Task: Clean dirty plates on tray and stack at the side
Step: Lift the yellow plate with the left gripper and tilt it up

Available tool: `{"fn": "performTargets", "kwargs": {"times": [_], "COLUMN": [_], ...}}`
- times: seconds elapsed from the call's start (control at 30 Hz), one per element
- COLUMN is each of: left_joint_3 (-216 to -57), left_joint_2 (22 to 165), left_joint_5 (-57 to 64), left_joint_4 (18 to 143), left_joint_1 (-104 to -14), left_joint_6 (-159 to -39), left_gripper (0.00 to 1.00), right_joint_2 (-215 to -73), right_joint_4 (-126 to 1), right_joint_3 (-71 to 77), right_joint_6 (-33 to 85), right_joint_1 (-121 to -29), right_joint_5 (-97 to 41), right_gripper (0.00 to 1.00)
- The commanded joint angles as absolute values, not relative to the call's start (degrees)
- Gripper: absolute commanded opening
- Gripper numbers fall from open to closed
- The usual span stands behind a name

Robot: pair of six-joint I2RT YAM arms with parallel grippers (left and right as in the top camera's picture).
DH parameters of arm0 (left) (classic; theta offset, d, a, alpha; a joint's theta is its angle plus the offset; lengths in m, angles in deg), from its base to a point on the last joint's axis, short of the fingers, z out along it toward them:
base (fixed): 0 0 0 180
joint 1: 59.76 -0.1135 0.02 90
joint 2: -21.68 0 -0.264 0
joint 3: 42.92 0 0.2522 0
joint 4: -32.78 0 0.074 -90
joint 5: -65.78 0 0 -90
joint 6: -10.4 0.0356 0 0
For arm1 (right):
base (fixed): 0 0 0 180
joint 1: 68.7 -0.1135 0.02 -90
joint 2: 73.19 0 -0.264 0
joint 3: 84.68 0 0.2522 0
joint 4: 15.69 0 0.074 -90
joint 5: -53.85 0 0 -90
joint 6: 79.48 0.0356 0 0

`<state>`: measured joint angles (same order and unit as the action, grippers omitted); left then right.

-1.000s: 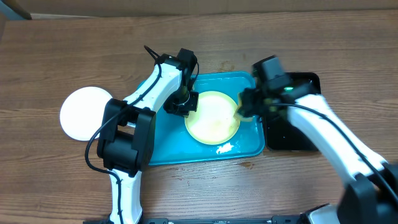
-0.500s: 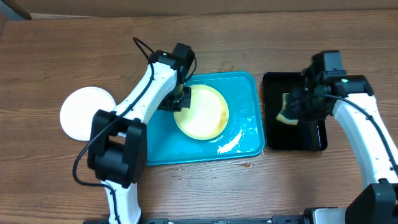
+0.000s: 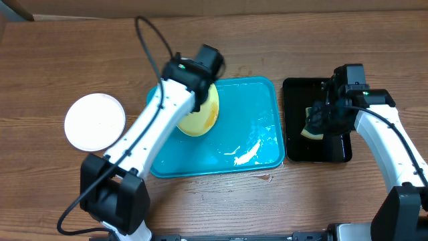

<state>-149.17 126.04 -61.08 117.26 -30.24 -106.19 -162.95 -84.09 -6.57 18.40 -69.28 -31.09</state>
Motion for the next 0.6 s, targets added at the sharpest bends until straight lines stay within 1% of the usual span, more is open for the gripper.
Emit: {"fn": "performTargets", "kwargs": {"times": [0.0,0.2,0.27,0.37,0.57], "left_joint_3": [-148.7,-148.7,-148.7,-148.7,-148.7], "left_joint_2": [124.7,124.7,124.7,124.7,124.7], "left_joint_5": [-76.8,-91.6,-94.9,-96.8,-96.8], "left_joint_4": [117.3,117.1,117.0,116.8,116.8], "left_joint_1": [-26.0,-19.1,-17.5,-16.1,-15.5], "left_joint_6": [-109.5,-114.0,-114.5,-114.5,-114.5], "left_gripper": [0.04,0.04,0.04,0.04,0.04], "right_joint_2": [-162.9,-162.9,-162.9,-162.9,-162.9], "right_joint_4": [-83.5,-83.5,-83.6,-83.6,-83.6], "right_joint_3": [-6.6,-6.6,-6.6,-6.6,-6.6], "right_joint_6": [17.9,17.9,17.9,18.0,18.0], "right_joint_1": [-69.3,-69.3,-69.3,-69.3,-69.3], "right_joint_5": [-32.7,-32.6,-32.6,-32.6,-32.6], "right_gripper": [0.04,0.04,0.04,0.05,0.05]}}
